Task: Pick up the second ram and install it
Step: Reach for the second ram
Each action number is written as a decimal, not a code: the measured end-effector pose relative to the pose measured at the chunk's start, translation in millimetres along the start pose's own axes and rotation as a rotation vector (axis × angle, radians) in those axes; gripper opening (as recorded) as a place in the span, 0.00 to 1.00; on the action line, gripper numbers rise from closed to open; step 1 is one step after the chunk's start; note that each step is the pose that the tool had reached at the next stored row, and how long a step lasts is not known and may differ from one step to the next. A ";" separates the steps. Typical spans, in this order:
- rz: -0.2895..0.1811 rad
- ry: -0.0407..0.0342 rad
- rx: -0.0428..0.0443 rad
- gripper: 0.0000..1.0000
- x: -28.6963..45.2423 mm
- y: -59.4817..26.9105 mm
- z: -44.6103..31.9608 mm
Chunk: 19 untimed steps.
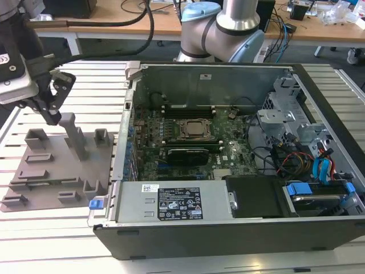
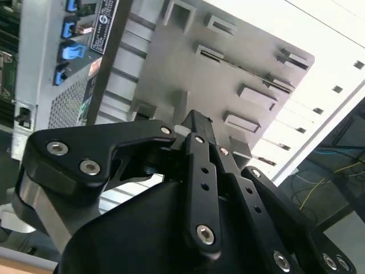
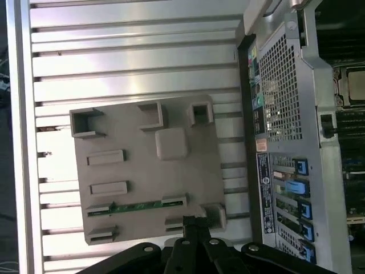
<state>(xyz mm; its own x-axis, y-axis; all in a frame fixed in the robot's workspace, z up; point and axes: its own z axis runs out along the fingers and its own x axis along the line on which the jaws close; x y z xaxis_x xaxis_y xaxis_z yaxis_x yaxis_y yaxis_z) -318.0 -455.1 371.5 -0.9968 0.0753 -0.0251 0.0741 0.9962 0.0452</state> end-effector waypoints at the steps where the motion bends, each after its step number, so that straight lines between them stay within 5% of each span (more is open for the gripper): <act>1: 0.000 -0.0001 -0.0001 0.10 6.4 -0.5 0.1; 6: 0.000 -0.0001 0.0000 0.10 32.6 -3.3 0.6; 17: 0.000 0.0000 -0.0001 0.10 62.1 -11.6 3.0; 19: 0.000 -0.0002 -0.0002 0.10 62.7 -13.0 3.6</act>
<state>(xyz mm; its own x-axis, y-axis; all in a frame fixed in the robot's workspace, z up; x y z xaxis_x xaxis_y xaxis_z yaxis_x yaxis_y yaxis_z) -381.4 -463.2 365.7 -0.9968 0.0753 -0.0253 0.0741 0.9962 0.0454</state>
